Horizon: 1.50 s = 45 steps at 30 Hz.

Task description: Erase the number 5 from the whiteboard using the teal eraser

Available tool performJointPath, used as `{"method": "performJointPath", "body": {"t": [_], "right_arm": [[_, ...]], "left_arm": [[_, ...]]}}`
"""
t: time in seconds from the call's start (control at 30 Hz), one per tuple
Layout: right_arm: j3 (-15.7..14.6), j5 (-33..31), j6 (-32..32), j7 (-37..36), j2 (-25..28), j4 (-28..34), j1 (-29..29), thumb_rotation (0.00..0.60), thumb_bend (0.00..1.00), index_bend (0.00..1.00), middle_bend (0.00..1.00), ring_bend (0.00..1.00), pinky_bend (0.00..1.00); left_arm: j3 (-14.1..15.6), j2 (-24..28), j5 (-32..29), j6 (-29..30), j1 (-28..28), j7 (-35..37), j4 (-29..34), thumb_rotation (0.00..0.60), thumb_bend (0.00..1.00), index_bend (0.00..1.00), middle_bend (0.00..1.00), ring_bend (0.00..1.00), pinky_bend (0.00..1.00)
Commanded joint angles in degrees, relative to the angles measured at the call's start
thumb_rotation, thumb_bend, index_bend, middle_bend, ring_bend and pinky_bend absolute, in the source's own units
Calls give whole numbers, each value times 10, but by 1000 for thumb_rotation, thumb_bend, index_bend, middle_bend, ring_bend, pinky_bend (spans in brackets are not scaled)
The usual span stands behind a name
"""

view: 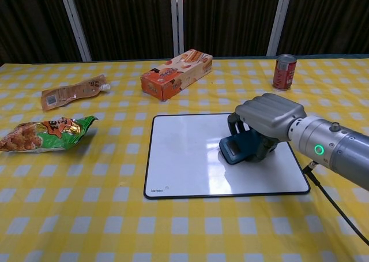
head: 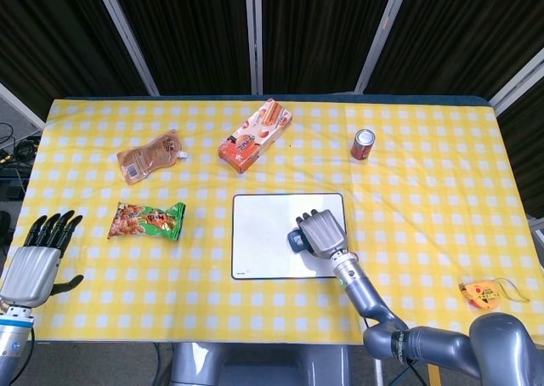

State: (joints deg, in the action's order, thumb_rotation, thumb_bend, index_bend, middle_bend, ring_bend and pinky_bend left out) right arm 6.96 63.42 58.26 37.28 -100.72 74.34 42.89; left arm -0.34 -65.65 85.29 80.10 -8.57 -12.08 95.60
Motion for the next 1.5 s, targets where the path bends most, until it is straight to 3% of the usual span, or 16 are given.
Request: {"method": "performJointPath", "body": {"t": [0.03,0.4,0.6,0.73,0.83,0.93,1.07,1.23,1.5], "right_arm": [[9,-14,17,13,15,6,-9,600,175,809,699,710,740],[10,-17,79,-12,109,62,-68,600,171,796,672,688,696],[-8,-17,93,-36,150,92,-105,600,164,722,549,563,509],[-10,-28,85,-49,162,105,-116,600,153,569,377,381,329],[-10,-29,81,-63,169,112,-122,600,143,376,189,169,125],[-11,-20,89,-77,172,113,-130,600,134,206,42,18,25],[-15,4,104,-97,178,110,-141,600,119,99,0,0,0],[-22,47,143,-144,199,135,-169,600,113,65,0,0,0],[-78,196,259,-228,251,145,-240,600,106,44,0,0,0]], "left_arm": [[0,1,0,-1,0,2,-1,600,126,0,0,0,0],[8,-1,24,13,4,-12,7,600,125,0,0,0,0],[14,-2,44,30,10,-24,15,600,125,0,0,0,0],[16,-3,53,34,12,-32,19,600,125,0,0,0,0],[18,-4,58,38,14,-38,21,600,125,0,0,0,0],[19,-5,64,43,17,-40,23,600,125,0,0,0,0],[21,-4,68,48,20,-41,24,600,125,0,0,0,0],[24,-3,74,55,25,-40,23,600,125,0,0,0,0],[26,-3,86,65,30,-34,23,600,125,0,0,0,0]]}}
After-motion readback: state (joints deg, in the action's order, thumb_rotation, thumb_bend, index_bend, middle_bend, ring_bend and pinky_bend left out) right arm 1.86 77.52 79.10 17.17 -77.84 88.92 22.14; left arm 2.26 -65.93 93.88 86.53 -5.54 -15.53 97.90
